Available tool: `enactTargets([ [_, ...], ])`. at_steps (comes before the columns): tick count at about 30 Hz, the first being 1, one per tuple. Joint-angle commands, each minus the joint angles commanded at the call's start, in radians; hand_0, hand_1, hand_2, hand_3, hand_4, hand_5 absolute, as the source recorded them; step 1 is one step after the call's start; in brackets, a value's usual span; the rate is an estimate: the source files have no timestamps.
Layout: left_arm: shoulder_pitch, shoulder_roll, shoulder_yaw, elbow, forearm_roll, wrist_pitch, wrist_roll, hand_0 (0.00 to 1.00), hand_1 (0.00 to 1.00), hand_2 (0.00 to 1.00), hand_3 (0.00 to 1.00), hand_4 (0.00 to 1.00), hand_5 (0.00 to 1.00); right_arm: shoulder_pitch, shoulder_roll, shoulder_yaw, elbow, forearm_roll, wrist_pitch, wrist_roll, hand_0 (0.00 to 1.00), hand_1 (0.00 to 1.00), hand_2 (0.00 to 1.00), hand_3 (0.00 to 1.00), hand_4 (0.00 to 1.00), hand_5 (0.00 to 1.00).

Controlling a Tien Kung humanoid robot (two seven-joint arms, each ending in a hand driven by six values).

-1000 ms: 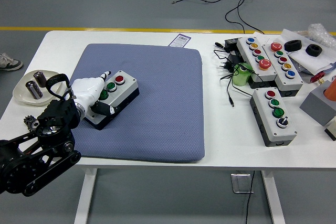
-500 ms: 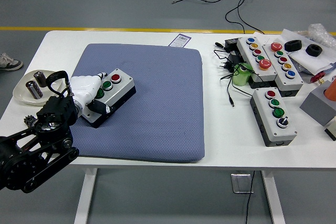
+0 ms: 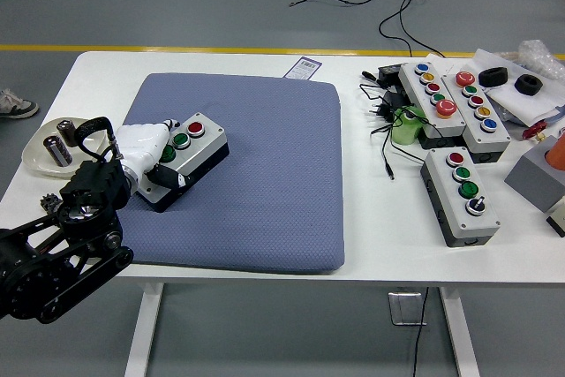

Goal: Pick up the button,place it on the desk,press the button,press the button

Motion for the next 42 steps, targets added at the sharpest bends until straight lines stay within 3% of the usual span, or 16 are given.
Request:
enactTargets([
  [2,0.000,0.002,0.001,0.001,-0.002,-0.009,0.000,0.024,0.017,0.076,0.382,0.890,0.253,0.000,0.000,0.000,0.000,0.000,0.000,0.000,0.611,0.678,0.720,0.637,0.342,0.158],
  [3,0.000,0.003,0.001,0.002,-0.003,-0.011,0.000,0.023,0.010,0.073,0.387,0.894,0.206,0.000,0.000,-0.001,0.000,0.001,0.000,0.000,0.611,0.678,0.719,0.637,0.342,0.158],
  [11,0.005,0.008,-0.010,-0.010,-0.021,-0.025,0.000,0.021,0.010,0.076,0.399,0.895,0.207,0.002,-0.001,-0.003,0.000,0.005,0.000,0.001,0.610,0.679,0.719,0.636,0.342,0.158],
  [20,0.003,0.013,-0.016,-0.032,-0.035,-0.095,-0.018,0.023,0.008,0.087,0.416,0.886,0.202,0.003,-0.001,-0.002,0.000,0.003,0.000,0.001,0.611,0.679,0.719,0.636,0.342,0.158],
  [21,0.003,0.013,-0.017,-0.032,-0.040,-0.101,-0.025,0.019,0.022,0.097,0.378,0.863,0.203,0.003,-0.001,-0.002,0.000,0.003,0.000,0.001,0.608,0.677,0.720,0.636,0.342,0.158],
  [29,0.000,0.017,-0.014,-0.040,-0.051,-0.102,-0.062,0.019,0.020,0.096,0.343,0.866,0.213,0.005,-0.002,0.000,0.000,0.001,0.000,0.001,0.608,0.677,0.718,0.636,0.342,0.157],
  [37,-0.022,0.033,0.007,-0.042,-0.027,-0.094,-0.261,0.020,0.018,0.094,0.343,0.863,0.212,0.008,-0.002,0.005,0.000,-0.005,0.000,0.000,0.609,0.677,0.720,0.636,0.342,0.157],
  [42,-0.047,0.047,0.032,-0.030,0.047,-0.106,-0.400,0.016,0.017,0.091,0.333,0.863,0.218,0.009,-0.002,0.007,0.000,-0.007,0.000,0.000,0.607,0.677,0.717,0.635,0.342,0.157],
])
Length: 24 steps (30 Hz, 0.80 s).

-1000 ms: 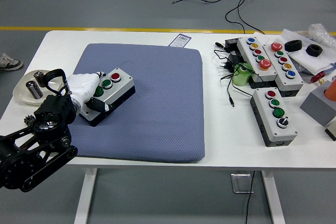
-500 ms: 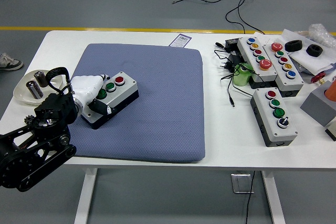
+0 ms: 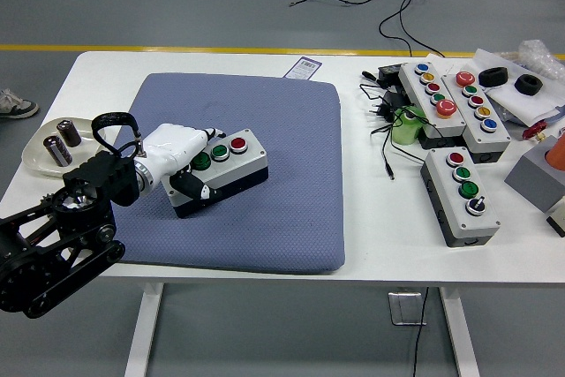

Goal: Pick up the button,place it on the desk,press the button,press the button

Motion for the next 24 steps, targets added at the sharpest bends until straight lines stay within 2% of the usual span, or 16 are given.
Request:
enactTargets([
  [4,-0.036,0.007,0.024,0.025,0.101,-0.001,-0.102,0.018,0.017,0.095,0.332,0.856,0.207,0.001,0.000,-0.001,0.000,0.000,0.000,-0.001,0.607,0.677,0.716,0.635,0.342,0.156],
  [7,-0.064,0.011,0.042,0.056,0.133,0.028,-0.180,0.018,0.017,0.095,0.332,0.856,0.207,0.001,0.000,-0.002,0.000,-0.001,0.000,-0.002,0.607,0.677,0.716,0.635,0.342,0.156],
  [11,-0.085,0.017,0.061,0.087,0.091,0.083,-0.277,0.018,0.020,0.097,0.333,0.848,0.193,0.001,0.000,-0.003,0.000,-0.001,0.000,-0.002,0.607,0.677,0.717,0.635,0.342,0.157],
  [14,-0.088,0.022,0.071,0.094,0.042,0.113,-0.324,0.018,0.020,0.097,0.333,0.848,0.193,0.001,0.000,-0.002,0.000,-0.002,0.000,-0.002,0.607,0.677,0.717,0.635,0.342,0.157],
  [19,-0.085,0.024,0.091,0.092,0.005,0.149,-0.352,0.017,0.019,0.095,0.332,0.846,0.181,0.000,0.001,0.000,0.000,-0.004,0.000,-0.003,0.607,0.677,0.717,0.635,0.342,0.157],
  [24,-0.091,0.021,0.111,0.097,0.034,0.143,-0.350,0.020,0.025,0.106,0.341,0.845,0.174,-0.001,0.002,0.002,0.000,-0.008,0.000,-0.004,0.607,0.677,0.717,0.635,0.342,0.156],
])
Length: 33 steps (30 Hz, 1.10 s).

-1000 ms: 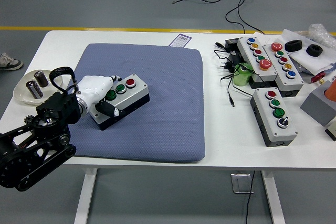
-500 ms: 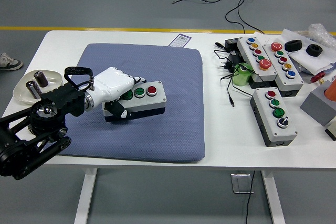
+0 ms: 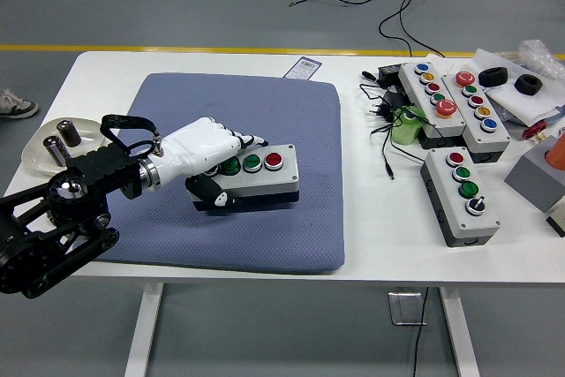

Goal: Pick up the button,place it on the desk,press the button,press the button

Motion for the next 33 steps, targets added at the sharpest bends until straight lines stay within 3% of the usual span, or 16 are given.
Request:
enactTargets([
  [2,-0.003,0.002,0.006,-0.001,0.012,-0.011,0.005,0.020,0.025,0.106,0.341,0.845,0.174,0.000,0.000,0.001,0.000,-0.002,0.000,0.000,0.607,0.677,0.717,0.635,0.342,0.156],
  [3,-0.003,0.004,0.006,-0.003,0.014,-0.019,0.009,0.048,0.124,0.201,0.410,0.852,0.181,0.000,0.000,0.002,0.000,-0.004,0.000,-0.001,0.607,0.677,0.717,0.635,0.342,0.156],
  [8,0.003,0.013,0.000,-0.015,-0.003,-0.046,0.019,0.048,0.124,0.201,0.410,0.852,0.181,-0.001,0.000,0.003,0.000,-0.004,0.000,0.000,0.607,0.677,0.717,0.635,0.342,0.156],
  [9,0.004,0.014,-0.001,-0.015,-0.011,-0.052,0.019,0.450,0.582,0.601,0.531,0.909,0.290,-0.002,0.000,0.003,0.000,-0.003,0.000,0.000,0.608,0.677,0.717,0.635,0.342,0.156],
  [14,0.004,0.017,-0.002,-0.018,-0.039,-0.108,0.017,0.450,0.582,0.601,0.531,0.909,0.290,-0.002,-0.001,0.005,0.000,-0.006,0.000,-0.001,0.608,0.677,0.717,0.635,0.342,0.156],
  [15,0.004,0.018,-0.001,-0.019,-0.042,-0.120,0.017,0.708,0.784,0.812,0.674,0.963,0.410,-0.003,-0.001,0.006,0.000,-0.007,0.000,-0.001,0.614,0.678,0.717,0.635,0.342,0.156],
  [20,0.004,0.021,0.006,-0.020,-0.044,-0.153,0.019,0.708,0.784,0.812,0.674,0.963,0.410,-0.003,-0.002,0.004,0.000,-0.005,0.000,0.000,0.614,0.678,0.717,0.635,0.342,0.156],
  [21,0.004,0.021,0.006,-0.021,-0.045,-0.154,0.020,0.903,0.932,0.972,0.921,0.977,0.438,-0.003,-0.003,0.003,0.000,-0.004,0.000,0.000,0.613,0.678,0.717,0.635,0.342,0.156],
  [26,0.008,0.025,0.004,-0.026,-0.066,-0.139,0.015,0.903,0.932,0.972,0.921,0.977,0.438,-0.003,-0.004,-0.001,0.000,-0.001,0.000,0.000,0.613,0.678,0.717,0.635,0.342,0.156],
  [27,0.009,0.026,0.003,-0.027,-0.069,-0.135,0.014,0.992,0.998,0.998,0.998,0.982,0.440,-0.003,-0.004,-0.002,0.000,0.001,-0.001,0.000,0.612,0.677,0.717,0.636,0.342,0.156],
  [33,0.016,0.029,-0.004,-0.032,-0.096,-0.127,0.023,0.998,0.998,0.998,0.998,0.993,0.452,-0.003,-0.006,-0.009,0.000,0.007,0.000,0.001,0.609,0.677,0.717,0.636,0.342,0.156],
])
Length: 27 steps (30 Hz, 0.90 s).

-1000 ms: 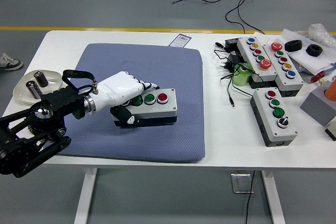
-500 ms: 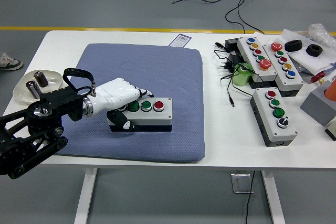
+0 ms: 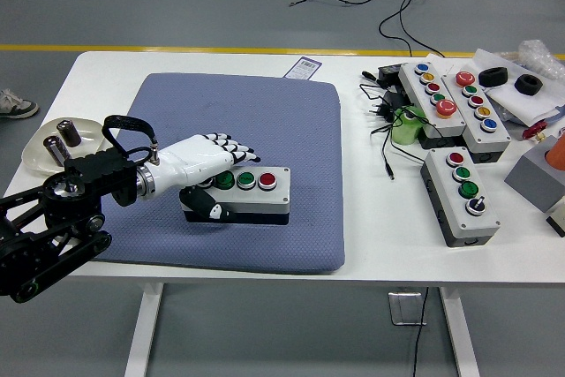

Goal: Pick up the button,place it on the desk,press the button,press the button

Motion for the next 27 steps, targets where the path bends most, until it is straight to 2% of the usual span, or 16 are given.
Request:
enactTargets([
  [7,0.015,0.002,-0.023,-0.016,-0.050,0.025,0.032,0.998,0.998,0.998,0.998,0.998,0.478,0.002,-0.001,-0.003,0.000,0.004,0.000,0.002,0.609,0.677,0.717,0.636,0.342,0.156],
  [11,0.023,0.002,-0.043,-0.014,-0.116,0.047,0.040,0.998,0.998,0.998,0.998,0.998,0.478,0.003,-0.001,-0.003,0.000,0.005,0.000,0.003,0.609,0.677,0.717,0.636,0.342,0.156],
  [12,0.024,0.002,-0.046,-0.014,-0.132,0.047,0.043,0.998,0.998,0.998,0.998,0.998,0.617,0.004,-0.002,-0.003,0.000,0.005,0.000,0.003,0.607,0.677,0.717,0.636,0.342,0.155],
  [15,0.025,0.005,-0.056,-0.018,-0.172,0.026,0.064,0.998,0.998,0.998,0.998,0.998,0.617,0.005,-0.002,-0.002,0.000,0.005,0.000,0.003,0.607,0.677,0.717,0.636,0.342,0.155],
  [19,0.026,0.008,-0.067,-0.030,-0.181,-0.006,0.088,0.998,0.998,0.998,0.998,0.998,0.640,0.006,-0.002,-0.005,0.000,0.009,-0.001,0.002,0.608,0.677,0.717,0.636,0.342,0.155],
  [27,0.033,0.015,-0.110,-0.068,-0.179,-0.028,0.125,0.998,0.998,0.998,0.998,0.998,0.637,0.008,-0.003,-0.010,0.000,0.013,-0.001,0.002,0.605,0.677,0.716,0.635,0.342,0.155],
])
